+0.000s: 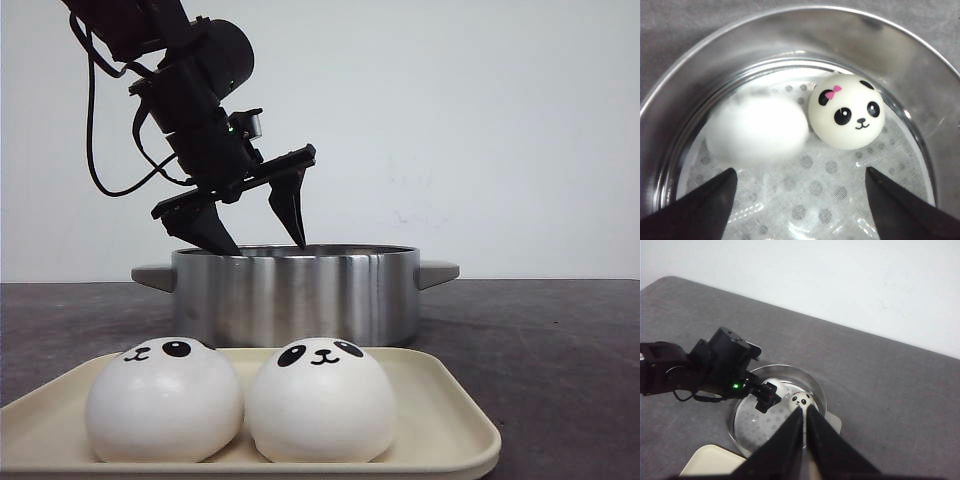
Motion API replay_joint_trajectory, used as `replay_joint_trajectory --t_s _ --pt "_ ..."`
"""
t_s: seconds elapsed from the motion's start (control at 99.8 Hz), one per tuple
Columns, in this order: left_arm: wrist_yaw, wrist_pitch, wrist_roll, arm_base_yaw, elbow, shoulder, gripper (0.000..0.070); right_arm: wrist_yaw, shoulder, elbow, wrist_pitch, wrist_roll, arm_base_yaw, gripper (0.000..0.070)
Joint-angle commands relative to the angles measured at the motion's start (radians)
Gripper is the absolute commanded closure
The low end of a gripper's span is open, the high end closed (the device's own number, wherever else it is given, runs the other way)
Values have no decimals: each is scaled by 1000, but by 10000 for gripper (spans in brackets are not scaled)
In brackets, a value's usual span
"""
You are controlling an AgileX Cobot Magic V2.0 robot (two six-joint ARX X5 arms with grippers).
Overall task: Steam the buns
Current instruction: 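Open the left gripper to release the bun and withdraw, then lower the right gripper onto the front panda bun nearest it and grasp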
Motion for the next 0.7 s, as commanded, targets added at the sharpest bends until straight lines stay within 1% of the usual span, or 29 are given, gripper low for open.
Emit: replay_joint_trajectory --t_s 0.0,0.11,0.251,0.351,0.421,0.511,0.692 --pt "6 -17 -18 -4 28 -13 225 3 13 21 -51 15 13 699" --pt "-11 -57 -1 -4 28 -83 229 5 18 -6 -80 14 12 699" --pt "-31 -82 37 -15 28 -209 230 8 18 -103 -76 14 6 699" --pt "-37 -109 59 -18 28 -317 230 4 18 -214 -37 16 0 699" --pt "-36 -136 71 -19 28 -394 230 -11 18 -308 14 43 0 699" --pt "-36 -187 90 -19 28 -492 230 -68 18 -436 99 80 0 699" --pt "-36 -280 98 -19 28 -674 230 -254 19 -701 322 166 -3 699"
